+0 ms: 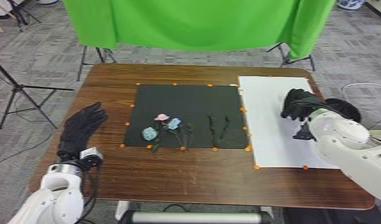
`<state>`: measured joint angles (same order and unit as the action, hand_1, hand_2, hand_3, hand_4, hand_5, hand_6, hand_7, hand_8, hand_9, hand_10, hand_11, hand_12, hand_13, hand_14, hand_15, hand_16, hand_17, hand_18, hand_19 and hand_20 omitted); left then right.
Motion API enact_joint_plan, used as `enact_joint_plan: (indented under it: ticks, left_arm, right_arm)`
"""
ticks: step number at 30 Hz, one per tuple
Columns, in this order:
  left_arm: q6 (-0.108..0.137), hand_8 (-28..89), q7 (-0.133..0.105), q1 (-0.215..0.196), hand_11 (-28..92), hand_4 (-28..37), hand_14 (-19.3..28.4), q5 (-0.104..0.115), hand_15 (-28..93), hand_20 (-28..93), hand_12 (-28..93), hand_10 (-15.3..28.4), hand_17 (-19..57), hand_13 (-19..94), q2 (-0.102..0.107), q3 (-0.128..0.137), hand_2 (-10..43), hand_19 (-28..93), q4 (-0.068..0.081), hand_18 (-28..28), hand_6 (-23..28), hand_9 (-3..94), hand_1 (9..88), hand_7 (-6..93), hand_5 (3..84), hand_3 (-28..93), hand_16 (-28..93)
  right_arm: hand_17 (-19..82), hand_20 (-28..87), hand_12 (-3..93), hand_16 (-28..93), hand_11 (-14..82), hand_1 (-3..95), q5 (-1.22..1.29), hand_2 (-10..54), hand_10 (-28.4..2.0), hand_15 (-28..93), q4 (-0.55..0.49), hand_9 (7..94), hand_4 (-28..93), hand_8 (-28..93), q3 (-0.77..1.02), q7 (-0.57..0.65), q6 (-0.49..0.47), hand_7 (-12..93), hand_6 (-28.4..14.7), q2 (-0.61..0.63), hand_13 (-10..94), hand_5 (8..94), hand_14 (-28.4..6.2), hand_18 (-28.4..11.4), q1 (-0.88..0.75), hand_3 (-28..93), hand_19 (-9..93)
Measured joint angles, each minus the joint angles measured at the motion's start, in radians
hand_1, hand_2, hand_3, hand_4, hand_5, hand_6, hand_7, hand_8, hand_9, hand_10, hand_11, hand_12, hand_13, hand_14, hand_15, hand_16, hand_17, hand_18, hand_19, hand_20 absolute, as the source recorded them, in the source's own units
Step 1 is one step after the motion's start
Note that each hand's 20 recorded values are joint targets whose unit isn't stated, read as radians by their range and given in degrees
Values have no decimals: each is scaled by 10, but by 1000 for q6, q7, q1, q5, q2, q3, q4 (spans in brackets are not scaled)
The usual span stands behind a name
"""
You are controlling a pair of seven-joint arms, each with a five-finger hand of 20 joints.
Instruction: Arrange flowers
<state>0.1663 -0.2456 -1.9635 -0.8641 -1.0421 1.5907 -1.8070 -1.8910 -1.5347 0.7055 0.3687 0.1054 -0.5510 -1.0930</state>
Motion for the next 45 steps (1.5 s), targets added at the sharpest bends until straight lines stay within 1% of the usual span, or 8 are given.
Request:
enact_joint_plan:
  ticks: [6,10,13,19,22,27,33,45]
  left_arm:
    - [0,-70,0,0,170,-283,168,0,175,157,114,126,66,369,1,3,-25,96,-1,135,19,453,197,148,469,711,-6]
    - [0,-70,0,1,170,-283,167,0,175,157,114,126,66,370,2,1,-25,96,-1,135,20,452,197,147,469,711,-6]
    - [0,-70,0,4,170,-283,167,0,175,157,114,126,66,370,2,0,-26,97,-1,135,20,452,197,146,469,713,-6]
    - [0,-70,0,5,170,-283,168,0,176,156,114,127,65,370,2,-1,-27,97,-1,135,20,452,197,146,468,713,-5]
    - [0,-70,0,6,171,-283,167,0,177,156,114,127,66,370,2,-3,-27,97,0,135,20,452,196,146,469,714,-5]
    - [0,-70,0,8,171,-283,167,0,177,156,115,126,65,370,1,-3,-27,97,0,135,21,452,197,147,469,714,-5]
    - [0,-70,0,8,170,-283,167,0,177,156,115,126,65,369,0,-5,-27,97,0,135,20,452,197,147,469,712,-5]
    - [-2,-70,2,22,169,-283,168,0,179,157,114,127,65,369,0,-18,-26,97,10,136,20,452,198,147,469,711,-5]
  right_arm:
    - [646,490,351,355,70,606,45,-95,-107,545,-125,894,-202,24,-116,-25,20,240,-2,56,918,803,-20,-111,78,628,932]
    - [647,496,353,358,69,604,102,-95,-107,545,-198,895,-201,24,-227,-75,9,239,-1,63,917,803,-20,-111,217,628,932]
    - [647,500,354,360,70,602,141,-95,-106,548,-209,893,-204,23,-313,-140,-1,238,0,41,918,801,-18,-110,346,628,932]
    - [646,508,352,363,70,595,159,-95,-105,552,-186,886,-206,23,-429,-214,-44,242,6,-58,915,794,-18,-110,522,630,932]
    - [640,522,342,366,78,586,172,-95,-105,557,-163,877,-205,18,-464,-227,-114,250,9,-124,909,785,-20,-110,566,632,932]
    - [636,533,338,366,81,586,210,-95,-106,562,-102,873,-209,18,-459,-256,-240,258,10,-234,904,780,-20,-112,563,632,932]
    - [631,547,333,363,80,579,241,-95,-105,568,-16,865,-210,26,-461,-272,-240,269,14,-339,901,770,-20,-115,536,640,932]
    - [623,558,319,359,91,565,226,-89,-102,577,19,853,-206,22,-469,-268,-275,273,22,-412,891,758,-24,-119,490,642,932]
